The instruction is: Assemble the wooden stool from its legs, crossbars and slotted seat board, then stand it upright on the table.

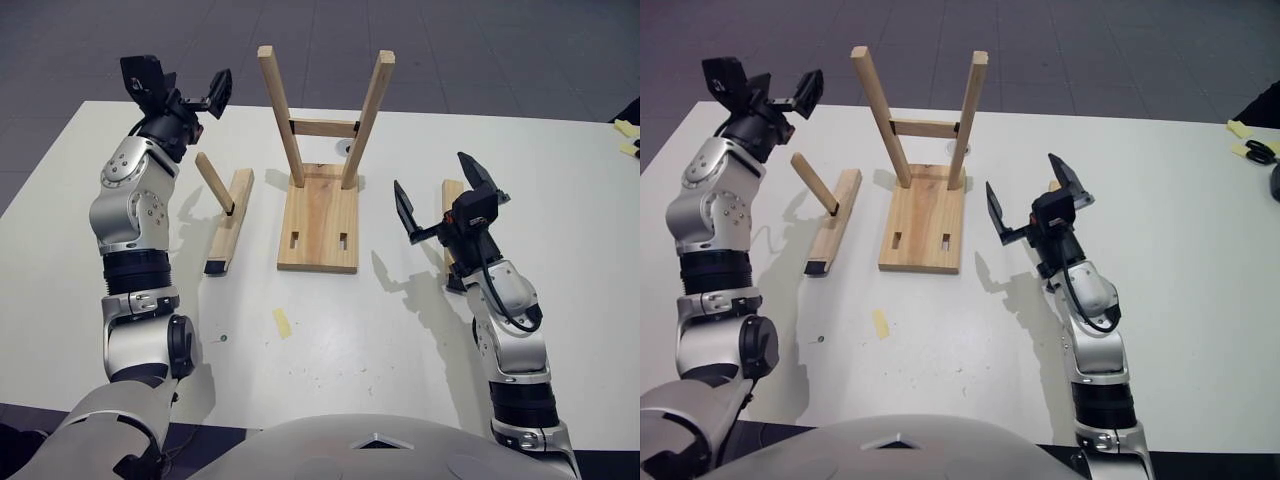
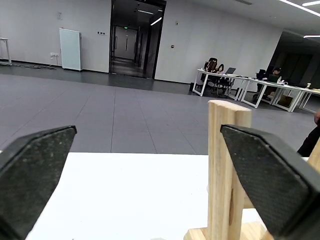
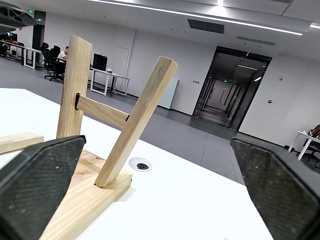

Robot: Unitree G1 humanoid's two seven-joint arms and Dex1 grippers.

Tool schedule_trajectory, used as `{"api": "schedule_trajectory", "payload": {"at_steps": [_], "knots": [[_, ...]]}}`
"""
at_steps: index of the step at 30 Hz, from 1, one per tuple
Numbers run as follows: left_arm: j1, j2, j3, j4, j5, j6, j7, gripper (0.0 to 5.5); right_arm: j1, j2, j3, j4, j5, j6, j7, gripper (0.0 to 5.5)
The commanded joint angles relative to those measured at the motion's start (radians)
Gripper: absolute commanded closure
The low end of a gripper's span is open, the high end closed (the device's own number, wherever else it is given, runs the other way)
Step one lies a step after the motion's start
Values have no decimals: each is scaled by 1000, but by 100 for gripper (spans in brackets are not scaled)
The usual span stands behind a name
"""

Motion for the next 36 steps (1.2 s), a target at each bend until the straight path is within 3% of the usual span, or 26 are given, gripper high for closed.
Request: {"api": "schedule_trajectory", "payload": {"at_steps": [1, 16, 22, 26, 36], "knots": [[13, -7, -18, 58, 33, -21, -2, 14, -10, 1, 3, 10, -2, -6, 2, 10], [-104, 27, 43, -20, -4, -71, -5, 14, -12, -3, 0, -6, 2, 1, 5, 10], [81, -12, -37, 83, 67, -45, -11, 14, -8, 0, -5, -20, 0, 8, -5, 10], [239, -74, -70, 33, 65, -45, -6, 14, -13, -7, -20, -23, 7, 15, -6, 10], [202, -72, -46, -96, 8, -3, 16, 14, 10, 4, -19, -38, 11, 21, -15, 10]]}}
